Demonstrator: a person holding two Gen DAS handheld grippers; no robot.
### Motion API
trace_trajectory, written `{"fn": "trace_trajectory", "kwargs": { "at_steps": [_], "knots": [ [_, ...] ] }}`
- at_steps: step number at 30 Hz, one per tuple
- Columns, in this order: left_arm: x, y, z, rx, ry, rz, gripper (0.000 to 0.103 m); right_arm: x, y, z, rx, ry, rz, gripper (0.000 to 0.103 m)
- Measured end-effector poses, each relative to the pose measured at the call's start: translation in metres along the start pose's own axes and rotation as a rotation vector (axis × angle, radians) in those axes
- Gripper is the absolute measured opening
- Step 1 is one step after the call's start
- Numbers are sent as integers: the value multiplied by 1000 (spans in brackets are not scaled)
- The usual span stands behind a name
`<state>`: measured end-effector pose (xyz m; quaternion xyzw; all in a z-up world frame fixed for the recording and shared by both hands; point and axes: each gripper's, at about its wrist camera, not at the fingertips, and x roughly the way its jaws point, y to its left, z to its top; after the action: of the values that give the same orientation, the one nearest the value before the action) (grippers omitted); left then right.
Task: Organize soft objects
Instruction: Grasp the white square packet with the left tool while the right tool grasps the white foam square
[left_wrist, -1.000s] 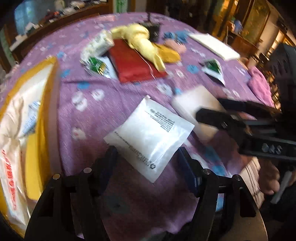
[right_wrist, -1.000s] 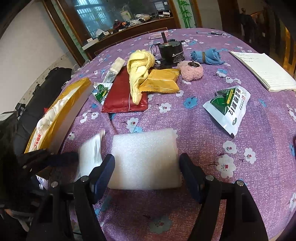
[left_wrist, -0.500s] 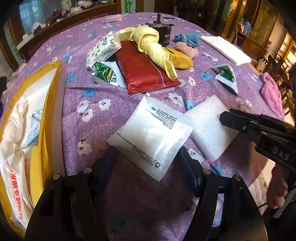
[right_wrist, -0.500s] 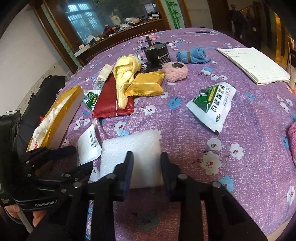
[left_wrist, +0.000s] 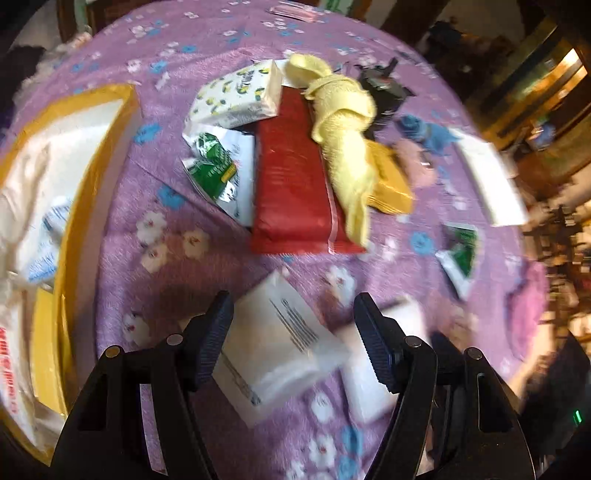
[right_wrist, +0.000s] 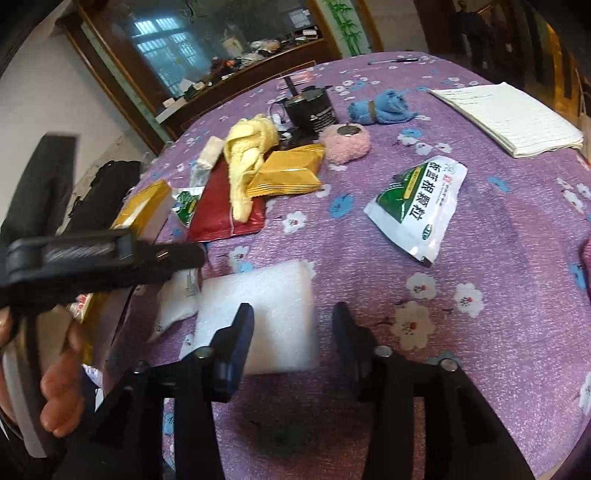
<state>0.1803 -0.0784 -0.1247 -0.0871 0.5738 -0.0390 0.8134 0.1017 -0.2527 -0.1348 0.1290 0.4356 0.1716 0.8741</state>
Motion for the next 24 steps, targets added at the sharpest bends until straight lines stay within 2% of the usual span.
{"fn": "trace_trajectory", "kwargs": {
  "at_steps": [1, 2, 4, 5, 6, 7, 8, 9, 10, 12, 14, 17, 18, 20, 21, 22, 24],
  "knots": [
    [4, -1, 0, 4, 13, 35, 52, 0, 3, 0, -11, 2, -10, 47],
    [11, -3, -1, 11, 38, 64, 48, 0, 6, -1, -29, 5, -21, 50],
    [10, -4, -3, 47, 18, 106, 39, 0, 11, -4, -58, 3, -26, 55],
    [9, -4, -5, 51, 7, 105, 39, 1, 12, -5, -69, -3, -34, 56],
    [7, -3, -7, 52, 0, 98, 33, 1, 15, -6, -82, -9, -45, 57],
    [5, -2, -10, 51, -3, 78, 23, 2, 16, -7, -91, -10, -53, 57],
    [3, 0, -13, 48, 6, 44, 17, 2, 18, -7, -97, -10, -65, 58],
    [-1, 1, -14, 53, 11, 34, 5, 2, 18, -7, -98, -11, -68, 58],
    [-7, 1, -19, 64, 3, 45, 2, 2, 17, -7, -95, -12, -64, 58],
    [-20, 6, -26, 75, -18, 22, 0, 2, 13, -5, -78, -10, -47, 58],
    [-36, 16, -39, 79, -17, -44, 0, 1, 9, -3, -52, 2, -19, 58],
    [-50, 26, -49, 65, -32, -120, 0, -1, 2, -1, -10, 16, 49, 66],
    [-51, 28, -51, 74, -36, -122, 1, -1, 1, -1, -2, 18, 61, 68],
    [-42, 31, -51, 65, -10, -119, 14, -1, 2, -1, 5, 23, 70, 69],
    [-37, 30, -48, 60, 9, -136, 37, -1, 3, -1, 4, 26, 70, 71],
    [-32, 34, -46, 50, 33, -157, 53, -1, 5, -1, 1, 29, 71, 72],
    [-27, 37, -45, 56, 21, -184, 57, -1, 8, -2, -8, 30, 69, 74]
  ]
}}
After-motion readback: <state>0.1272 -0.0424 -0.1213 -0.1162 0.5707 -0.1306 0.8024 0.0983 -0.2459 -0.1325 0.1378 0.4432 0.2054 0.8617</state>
